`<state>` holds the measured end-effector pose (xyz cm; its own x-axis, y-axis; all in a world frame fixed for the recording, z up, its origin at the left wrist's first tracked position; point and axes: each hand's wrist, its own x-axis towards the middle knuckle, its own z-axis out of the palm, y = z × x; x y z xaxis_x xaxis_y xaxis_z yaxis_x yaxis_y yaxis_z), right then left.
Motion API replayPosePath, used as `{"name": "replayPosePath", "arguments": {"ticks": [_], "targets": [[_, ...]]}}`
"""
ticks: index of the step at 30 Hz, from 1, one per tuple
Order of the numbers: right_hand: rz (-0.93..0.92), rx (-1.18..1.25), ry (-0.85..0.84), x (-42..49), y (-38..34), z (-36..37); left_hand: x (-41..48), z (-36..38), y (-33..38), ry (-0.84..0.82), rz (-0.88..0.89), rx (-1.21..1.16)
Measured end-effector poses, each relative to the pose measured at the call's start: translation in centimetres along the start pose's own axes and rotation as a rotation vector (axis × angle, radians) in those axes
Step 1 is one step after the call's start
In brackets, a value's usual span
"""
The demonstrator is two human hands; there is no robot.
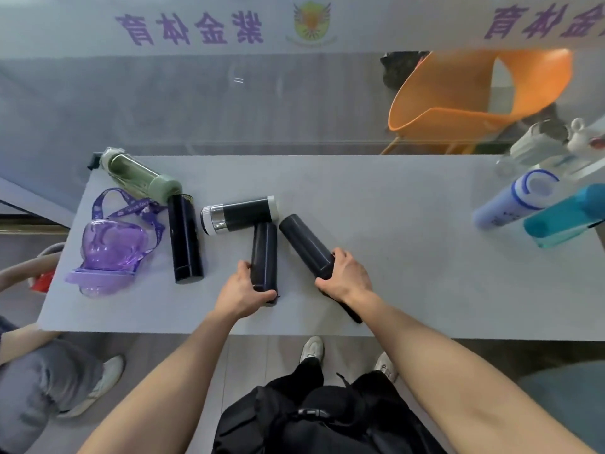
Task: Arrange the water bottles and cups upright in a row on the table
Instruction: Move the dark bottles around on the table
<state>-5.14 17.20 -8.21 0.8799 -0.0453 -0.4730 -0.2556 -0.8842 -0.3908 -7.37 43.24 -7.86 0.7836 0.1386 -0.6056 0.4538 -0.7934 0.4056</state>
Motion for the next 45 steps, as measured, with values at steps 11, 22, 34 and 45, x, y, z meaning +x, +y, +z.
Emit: {"name": "replayPosePath", "arguments": {"ticks": [11,22,34,45], "targets": [[0.167,0.295,0.570,-4.5,10.3,-7.6,1.7,-1.3,13.6,0.009,0.446,0.153],[0.166,0.249,0.786,-5.2,17.5,-17.3,0.7,4.2,32.0,0.091,0.849,0.217],[0.152,0.217,0.685,-3.6,21.6,-19.1,0.7,7.6,38.8,-0.040,0.949,0.399],[0.147,0.192,0.560,-3.1,21.8,-19.8,1.1,7.6,39.3,-0.079,0.888,0.446]]}}
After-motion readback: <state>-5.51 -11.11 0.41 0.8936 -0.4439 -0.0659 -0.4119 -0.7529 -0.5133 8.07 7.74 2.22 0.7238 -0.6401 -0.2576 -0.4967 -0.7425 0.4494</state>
